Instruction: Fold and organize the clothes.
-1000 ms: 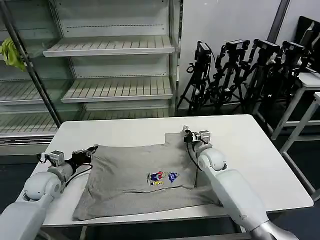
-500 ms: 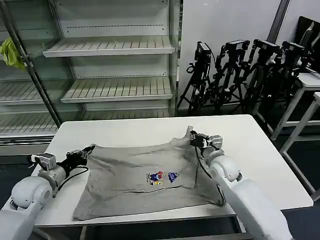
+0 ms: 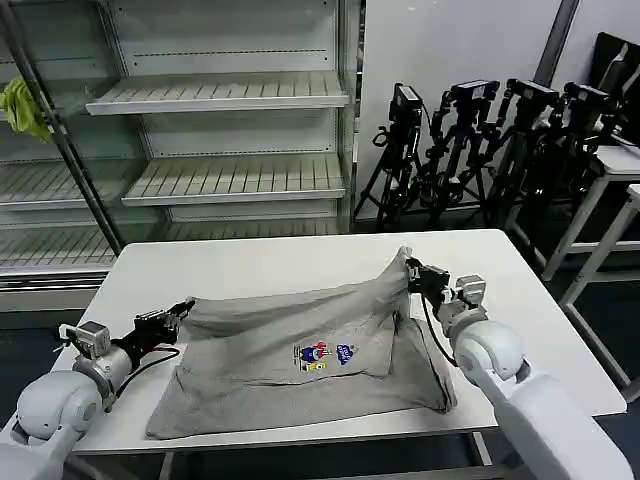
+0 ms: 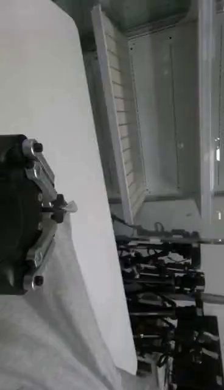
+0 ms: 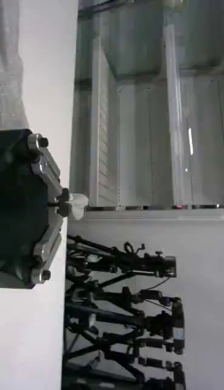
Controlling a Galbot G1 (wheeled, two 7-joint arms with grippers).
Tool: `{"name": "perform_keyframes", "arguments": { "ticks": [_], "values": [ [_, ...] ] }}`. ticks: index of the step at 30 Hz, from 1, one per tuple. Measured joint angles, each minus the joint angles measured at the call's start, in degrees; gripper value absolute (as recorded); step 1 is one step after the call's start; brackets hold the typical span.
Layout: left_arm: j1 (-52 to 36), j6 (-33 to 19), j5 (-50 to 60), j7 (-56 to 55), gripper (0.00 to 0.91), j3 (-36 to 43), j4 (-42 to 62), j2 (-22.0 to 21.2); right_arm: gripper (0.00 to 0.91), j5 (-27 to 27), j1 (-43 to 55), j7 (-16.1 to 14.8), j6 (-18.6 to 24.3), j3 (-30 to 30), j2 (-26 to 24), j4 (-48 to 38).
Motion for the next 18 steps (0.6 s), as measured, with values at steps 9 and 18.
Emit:
{"name": "perform_keyframes", "arguments": {
  "ticks": [9, 18],
  "values": [
    [4.6, -0.2, -0.2, 0.1, 0.071, -3.2, -2.3, 0.4, 0.000, -1.5, -4.6, -0.1, 0.3, -0.2, -1.5, 3.3],
    [9.1, -0.3, -0.6, 0.1, 0.060, -6.6, -5.0, 0.1, 0.000, -2.2, -7.5, -0.1, 0.5, 0.5, -3.0, 5.5]
  ]
}}
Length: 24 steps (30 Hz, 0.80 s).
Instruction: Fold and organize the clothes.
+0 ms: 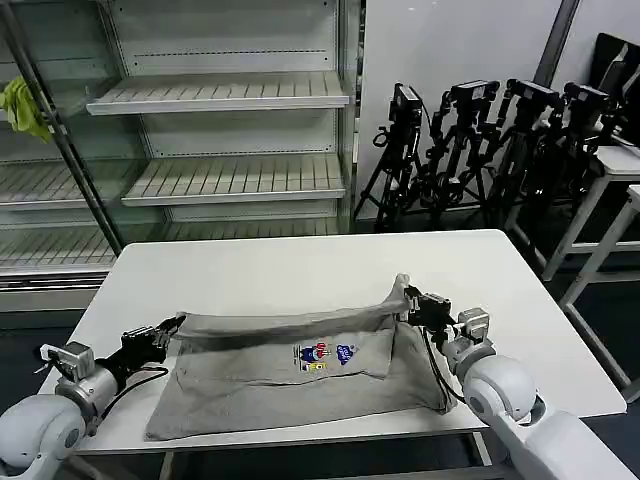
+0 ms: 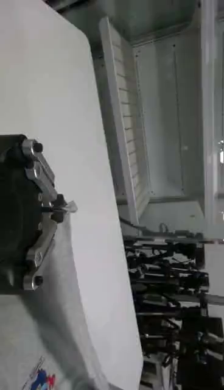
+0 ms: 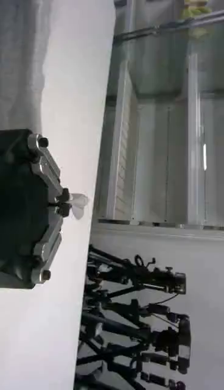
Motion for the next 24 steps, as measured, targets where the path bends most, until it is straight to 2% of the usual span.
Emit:
{"name": "perform_keyframes", "arguments": {
  "ticks": [24],
  "values": [
    [9.7, 0.1, 0.7, 0.1, 0.071, -5.7, -6.3, -1.4, 0.000, -0.9, -8.7, 0.5, 0.0, 1.0, -7.4, 6.7]
  ]
}}
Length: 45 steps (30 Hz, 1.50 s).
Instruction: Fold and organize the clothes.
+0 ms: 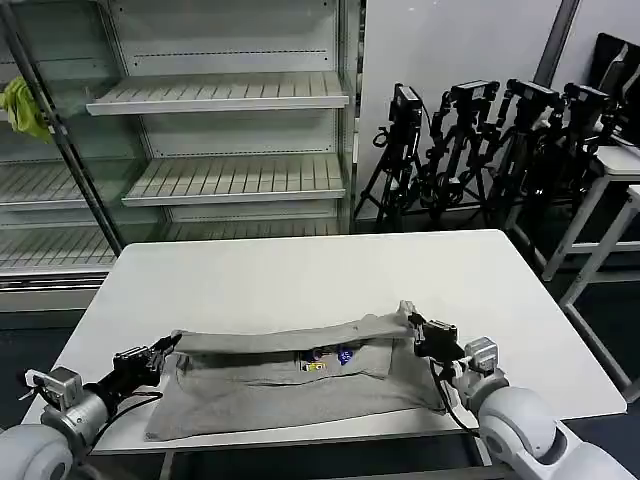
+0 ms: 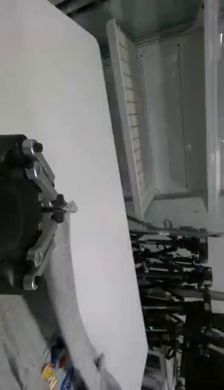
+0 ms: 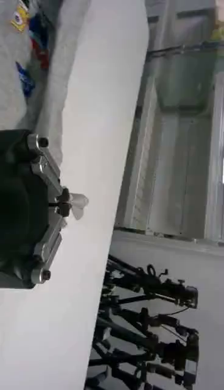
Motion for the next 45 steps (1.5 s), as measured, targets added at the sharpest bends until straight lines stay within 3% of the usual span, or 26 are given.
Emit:
{"name": "perform_keyframes", "arguments": {
  "ticks": [45],
  "values": [
    [9.2, -1.1, 4.8, 1.9, 0.071, -2.3, -1.9, -2.5, 0.000, -3.1, -8.2, -0.6, -0.6, 2.5, -5.4, 4.4]
  ]
}}
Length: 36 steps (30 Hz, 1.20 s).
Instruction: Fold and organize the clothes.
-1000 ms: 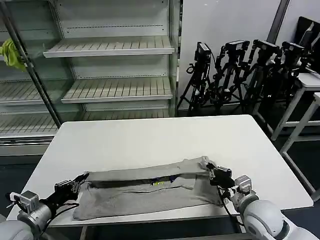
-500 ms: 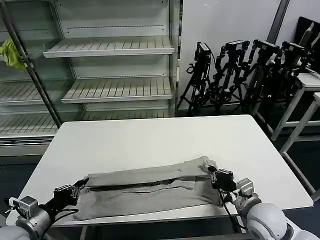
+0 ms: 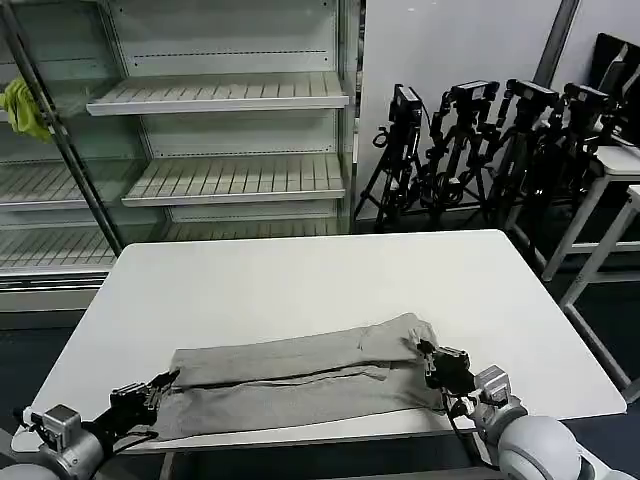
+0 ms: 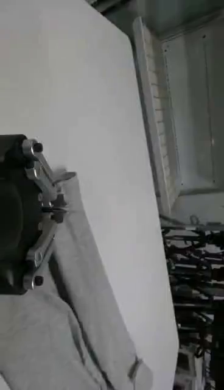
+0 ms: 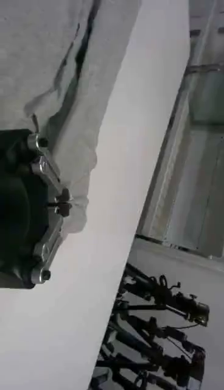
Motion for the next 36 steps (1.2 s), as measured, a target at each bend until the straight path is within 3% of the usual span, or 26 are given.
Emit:
{"name": "perform_keyframes", "arguments": {
  "ticks": [5, 6, 7, 8, 9, 26, 36],
  "values": [
    [0.4, -0.1, 0.5, 0.1, 0.071, -0.1, 0.0, -0.1, 0.000, -0.7, -0.9, -0.3, -0.2, 0.2, -0.5, 0.3],
    [0.5, -0.1, 0.5, 0.1, 0.081, -0.1, 0.1, -0.1, 0.101, -0.9, -1.1, -0.3, -0.3, 0.2, -0.6, 0.4],
    [0.6, -0.1, 0.6, 0.1, 0.474, -0.2, 0.1, -0.1, 0.907, -1.1, -1.3, -0.3, -0.4, 0.3, -0.7, 0.5],
    [0.7, -0.1, 0.7, 0.2, 0.806, -0.2, 0.1, -0.1, 0.907, -1.3, -1.5, -0.2, -0.5, 0.4, -0.8, 0.6],
    [0.8, -0.1, 0.9, 0.3, 0.907, -0.3, 0.0, -0.1, 0.907, -1.6, -1.7, -0.2, -0.6, 0.5, -0.8, 0.7],
    [2.0, 0.3, 2.1, -0.1, 0.907, -2.6, -1.6, 0.1, 0.907, -3.4, -4.9, 0.9, -1.6, 3.6, -3.0, 3.4],
    [3.8, 0.8, 0.3, -0.4, 0.907, -6.6, -3.9, 1.2, 0.907, -1.4, -5.2, 1.0, -1.7, 8.5, -5.0, 5.7]
  ]
}}
